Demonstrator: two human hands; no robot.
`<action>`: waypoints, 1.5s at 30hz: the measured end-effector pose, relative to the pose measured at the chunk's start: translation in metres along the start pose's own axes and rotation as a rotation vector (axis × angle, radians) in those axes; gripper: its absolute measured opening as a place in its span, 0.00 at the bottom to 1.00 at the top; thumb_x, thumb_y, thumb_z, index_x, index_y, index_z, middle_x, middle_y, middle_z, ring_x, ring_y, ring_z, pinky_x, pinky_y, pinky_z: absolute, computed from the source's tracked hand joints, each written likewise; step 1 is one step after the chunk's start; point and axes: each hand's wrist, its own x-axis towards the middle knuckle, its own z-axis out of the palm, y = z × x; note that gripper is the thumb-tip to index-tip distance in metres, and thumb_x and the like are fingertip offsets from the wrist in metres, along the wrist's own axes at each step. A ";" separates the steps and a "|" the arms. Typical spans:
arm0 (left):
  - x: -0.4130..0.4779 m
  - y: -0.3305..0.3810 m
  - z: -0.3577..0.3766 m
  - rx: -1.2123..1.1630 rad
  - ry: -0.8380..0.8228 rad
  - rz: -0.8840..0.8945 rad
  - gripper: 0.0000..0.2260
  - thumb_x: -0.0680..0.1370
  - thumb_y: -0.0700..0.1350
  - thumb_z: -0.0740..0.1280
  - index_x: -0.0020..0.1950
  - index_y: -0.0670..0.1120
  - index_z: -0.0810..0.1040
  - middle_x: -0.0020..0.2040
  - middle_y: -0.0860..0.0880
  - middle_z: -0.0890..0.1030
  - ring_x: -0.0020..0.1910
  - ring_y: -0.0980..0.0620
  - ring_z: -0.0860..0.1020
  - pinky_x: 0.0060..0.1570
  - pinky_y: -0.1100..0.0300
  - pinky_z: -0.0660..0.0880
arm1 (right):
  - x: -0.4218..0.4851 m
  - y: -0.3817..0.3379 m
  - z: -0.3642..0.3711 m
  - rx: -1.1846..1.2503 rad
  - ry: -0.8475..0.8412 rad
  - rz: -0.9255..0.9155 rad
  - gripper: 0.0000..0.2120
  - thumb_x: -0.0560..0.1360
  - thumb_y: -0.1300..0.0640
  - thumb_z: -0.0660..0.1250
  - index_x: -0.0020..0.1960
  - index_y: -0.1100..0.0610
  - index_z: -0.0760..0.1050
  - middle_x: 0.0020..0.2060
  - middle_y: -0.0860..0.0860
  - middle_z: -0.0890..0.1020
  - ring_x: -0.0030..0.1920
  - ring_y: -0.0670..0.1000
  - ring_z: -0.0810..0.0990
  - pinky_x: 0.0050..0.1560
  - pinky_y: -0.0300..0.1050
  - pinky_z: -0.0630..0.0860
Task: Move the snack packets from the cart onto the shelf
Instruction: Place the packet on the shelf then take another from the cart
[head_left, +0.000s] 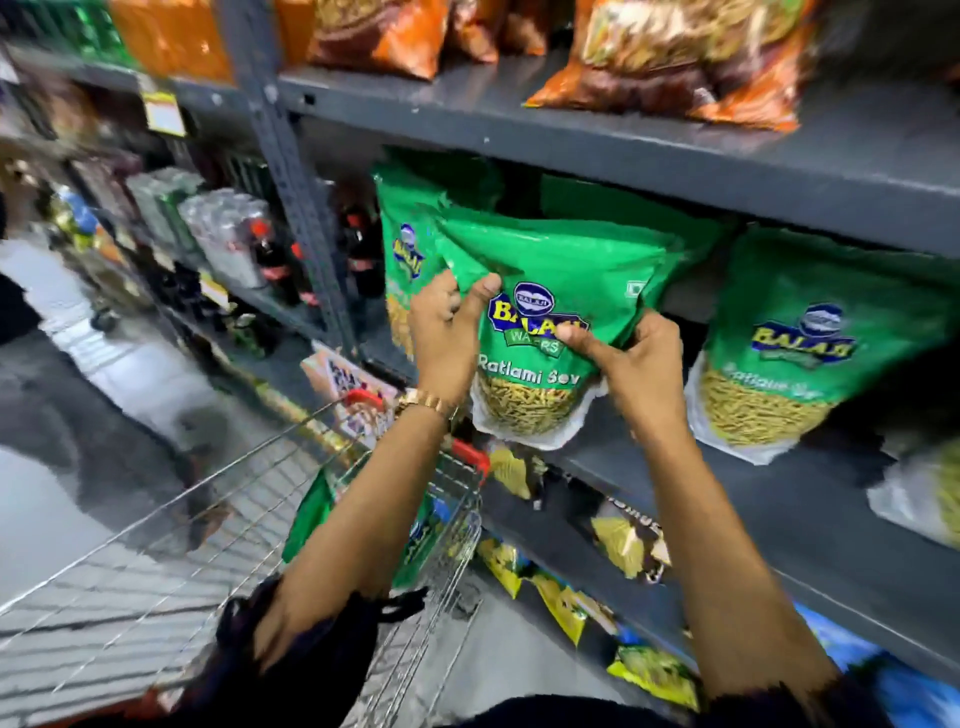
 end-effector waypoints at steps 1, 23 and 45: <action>0.005 -0.002 0.011 0.017 -0.023 0.000 0.24 0.75 0.45 0.71 0.30 0.51 0.57 0.27 0.52 0.58 0.25 0.60 0.55 0.26 0.62 0.53 | 0.007 0.006 -0.005 -0.031 0.034 -0.003 0.37 0.56 0.33 0.78 0.40 0.67 0.75 0.40 0.62 0.85 0.39 0.61 0.84 0.40 0.59 0.81; 0.038 -0.059 0.050 0.009 -0.237 -0.138 0.17 0.78 0.46 0.67 0.32 0.51 0.65 0.24 0.57 0.69 0.23 0.64 0.64 0.29 0.62 0.62 | 0.035 0.067 0.000 -0.085 0.123 0.064 0.40 0.60 0.31 0.74 0.45 0.69 0.76 0.43 0.66 0.83 0.40 0.55 0.82 0.41 0.58 0.79; -0.144 -0.111 -0.140 0.114 0.016 -0.479 0.10 0.81 0.45 0.62 0.42 0.47 0.77 0.35 0.49 0.82 0.31 0.58 0.79 0.31 0.65 0.76 | -0.073 0.074 0.132 -0.473 -0.445 -0.325 0.22 0.68 0.52 0.77 0.60 0.53 0.78 0.56 0.51 0.79 0.59 0.50 0.73 0.63 0.47 0.69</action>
